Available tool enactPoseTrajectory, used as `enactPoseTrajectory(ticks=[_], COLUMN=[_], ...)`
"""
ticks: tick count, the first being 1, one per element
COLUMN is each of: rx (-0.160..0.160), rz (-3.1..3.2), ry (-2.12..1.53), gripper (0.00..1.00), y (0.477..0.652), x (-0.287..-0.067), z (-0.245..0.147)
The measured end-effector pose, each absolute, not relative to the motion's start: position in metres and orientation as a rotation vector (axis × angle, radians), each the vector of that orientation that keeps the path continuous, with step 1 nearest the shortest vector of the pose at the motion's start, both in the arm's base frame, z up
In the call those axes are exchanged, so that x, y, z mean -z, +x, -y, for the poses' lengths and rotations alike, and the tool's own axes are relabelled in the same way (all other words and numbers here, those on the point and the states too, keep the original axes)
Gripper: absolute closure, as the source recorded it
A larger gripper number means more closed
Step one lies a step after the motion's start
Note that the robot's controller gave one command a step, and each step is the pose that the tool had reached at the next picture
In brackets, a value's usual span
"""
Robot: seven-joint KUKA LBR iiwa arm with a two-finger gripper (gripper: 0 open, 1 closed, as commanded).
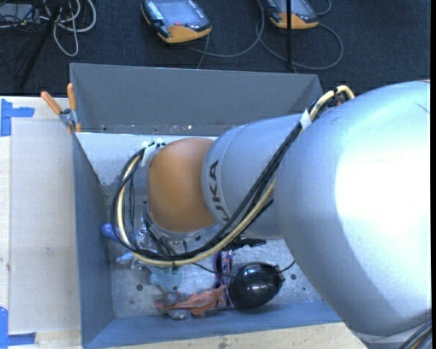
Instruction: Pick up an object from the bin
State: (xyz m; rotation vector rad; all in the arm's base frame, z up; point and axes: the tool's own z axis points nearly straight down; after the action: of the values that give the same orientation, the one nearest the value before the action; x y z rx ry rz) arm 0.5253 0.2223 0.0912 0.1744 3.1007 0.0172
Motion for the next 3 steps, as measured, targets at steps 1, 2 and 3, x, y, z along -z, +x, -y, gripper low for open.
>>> enactPoseTrajectory(ticks=[1, 2, 3], rx=[-0.015, 0.000, 0.005], rz=[-3.105, -3.132, -3.144], ry=[0.175, 0.195, 0.175], gripper=[1.00, 1.00, 1.00], y=[0.524, 0.509, 0.516], x=[-0.093, -0.123, -0.166], z=[-0.222, -0.236, -0.239])
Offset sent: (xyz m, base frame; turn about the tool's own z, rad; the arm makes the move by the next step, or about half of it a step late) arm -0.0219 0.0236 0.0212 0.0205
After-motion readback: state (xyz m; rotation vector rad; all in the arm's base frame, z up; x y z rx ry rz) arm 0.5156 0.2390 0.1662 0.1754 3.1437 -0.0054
